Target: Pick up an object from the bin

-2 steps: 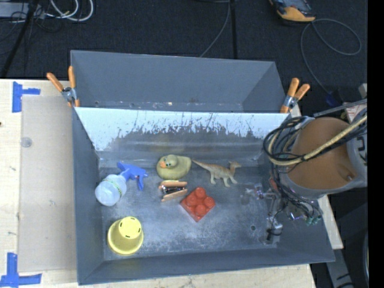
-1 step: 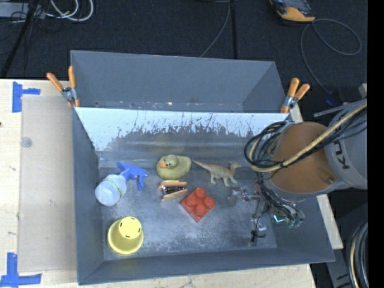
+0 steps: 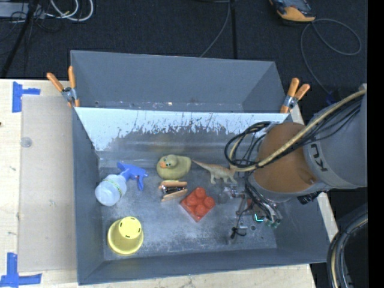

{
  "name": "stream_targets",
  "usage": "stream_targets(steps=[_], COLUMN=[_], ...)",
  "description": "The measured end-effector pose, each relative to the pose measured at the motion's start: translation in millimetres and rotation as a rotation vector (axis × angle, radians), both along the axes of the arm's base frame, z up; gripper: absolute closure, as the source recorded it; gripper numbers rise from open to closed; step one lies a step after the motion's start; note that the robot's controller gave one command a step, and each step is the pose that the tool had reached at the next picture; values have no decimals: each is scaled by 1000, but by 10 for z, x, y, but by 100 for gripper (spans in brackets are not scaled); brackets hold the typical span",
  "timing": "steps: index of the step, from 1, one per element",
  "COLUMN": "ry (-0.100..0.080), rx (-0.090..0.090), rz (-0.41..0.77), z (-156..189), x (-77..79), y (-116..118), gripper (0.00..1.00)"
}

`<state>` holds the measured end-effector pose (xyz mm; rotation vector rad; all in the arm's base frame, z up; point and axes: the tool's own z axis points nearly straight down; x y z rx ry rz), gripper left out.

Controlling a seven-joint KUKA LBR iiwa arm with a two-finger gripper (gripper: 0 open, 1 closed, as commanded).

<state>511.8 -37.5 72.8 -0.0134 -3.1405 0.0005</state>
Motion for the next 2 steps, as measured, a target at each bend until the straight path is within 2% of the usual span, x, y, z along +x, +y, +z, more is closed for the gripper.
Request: stream_targets(steps=[1, 2], ry=[5, 6], rx=[0, 4], rz=[109, 149], z=[-27, -33], x=[-62, 291], y=[480, 600], gripper=[0, 0])
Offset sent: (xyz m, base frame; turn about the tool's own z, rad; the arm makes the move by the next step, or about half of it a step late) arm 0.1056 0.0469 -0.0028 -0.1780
